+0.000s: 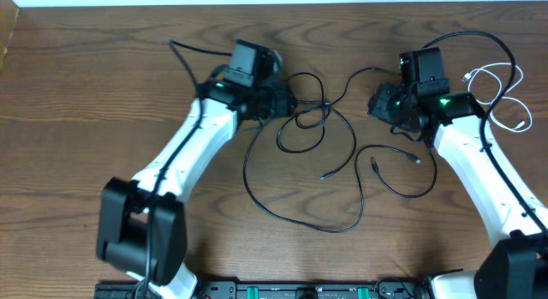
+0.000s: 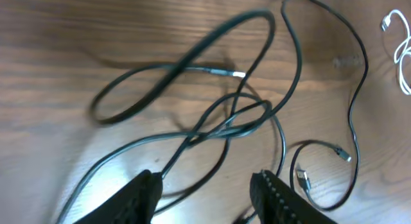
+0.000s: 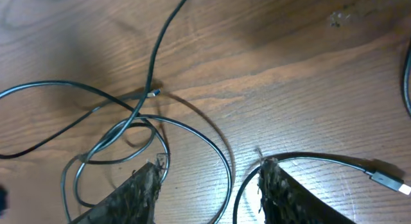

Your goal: Untangle cables

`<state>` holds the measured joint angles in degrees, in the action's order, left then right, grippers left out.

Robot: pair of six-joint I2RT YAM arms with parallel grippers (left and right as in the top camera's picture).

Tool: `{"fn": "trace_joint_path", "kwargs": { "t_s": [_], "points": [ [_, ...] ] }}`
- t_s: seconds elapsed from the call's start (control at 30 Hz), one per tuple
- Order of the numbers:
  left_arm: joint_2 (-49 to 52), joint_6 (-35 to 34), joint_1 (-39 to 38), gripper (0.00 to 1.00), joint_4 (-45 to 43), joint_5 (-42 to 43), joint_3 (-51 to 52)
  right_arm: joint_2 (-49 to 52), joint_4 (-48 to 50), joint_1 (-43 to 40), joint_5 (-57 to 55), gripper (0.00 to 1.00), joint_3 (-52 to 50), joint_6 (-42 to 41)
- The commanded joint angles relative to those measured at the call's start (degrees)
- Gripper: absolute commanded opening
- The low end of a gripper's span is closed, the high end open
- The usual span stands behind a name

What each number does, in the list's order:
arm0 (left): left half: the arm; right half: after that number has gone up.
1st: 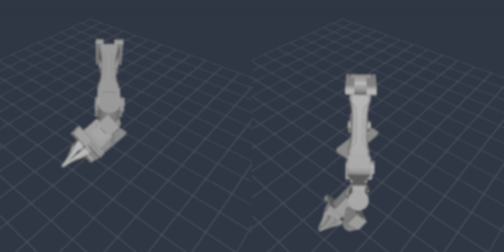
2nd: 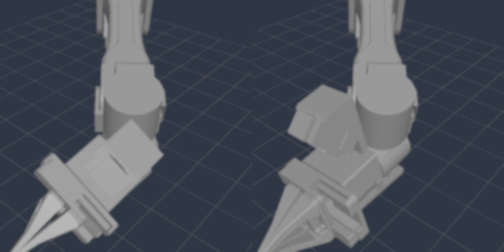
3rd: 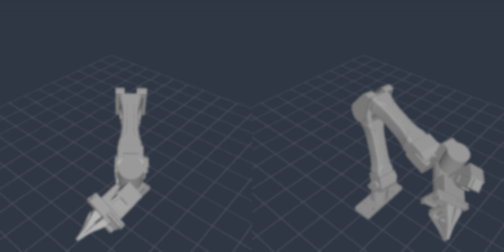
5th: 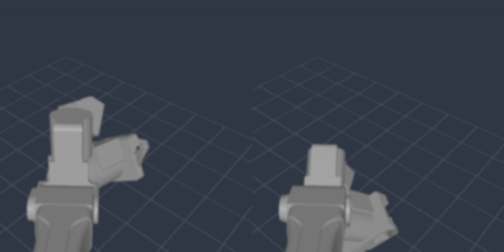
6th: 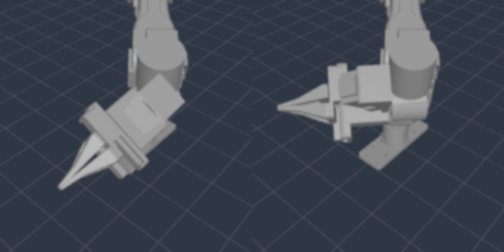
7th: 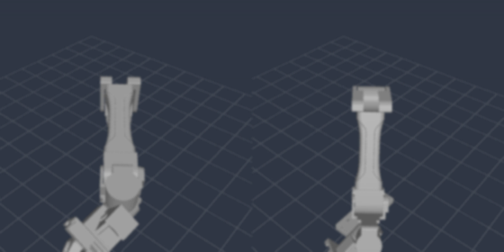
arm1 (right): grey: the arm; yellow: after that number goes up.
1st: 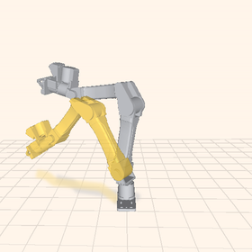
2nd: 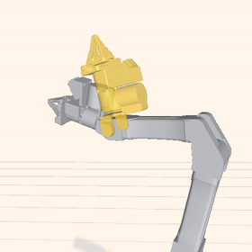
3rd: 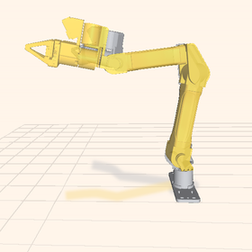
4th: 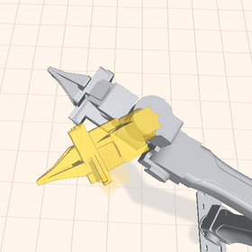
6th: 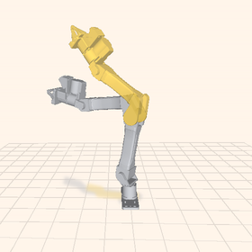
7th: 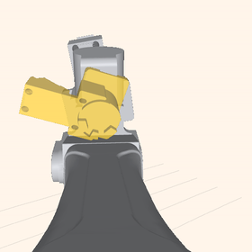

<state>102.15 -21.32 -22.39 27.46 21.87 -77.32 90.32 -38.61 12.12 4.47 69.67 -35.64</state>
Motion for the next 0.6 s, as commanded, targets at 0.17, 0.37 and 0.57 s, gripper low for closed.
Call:
{"fn": "trace_joint_path", "kwargs": {
  "t_s": [0.17,0.37,0.57],
  "points": [
    [6.01,-8.63,-1.57,0.51,-6.58,-5.25,-0.46,2.58,0.02,-0.02,0.63,0.5,-0.15,1.05],
    [8.76,-10.93,-1.6,0.51,-7.85,-4.92,-0.46,2.58,0.0,-0.02,0.66,0.53,-0.15,1.6],
    [9.31,-10.93,-2.62,0.51,-7.17,-4.57,-0.46,2.58,-0.24,-0.02,0.66,0.55,-0.15,1.64]
  ]
}}
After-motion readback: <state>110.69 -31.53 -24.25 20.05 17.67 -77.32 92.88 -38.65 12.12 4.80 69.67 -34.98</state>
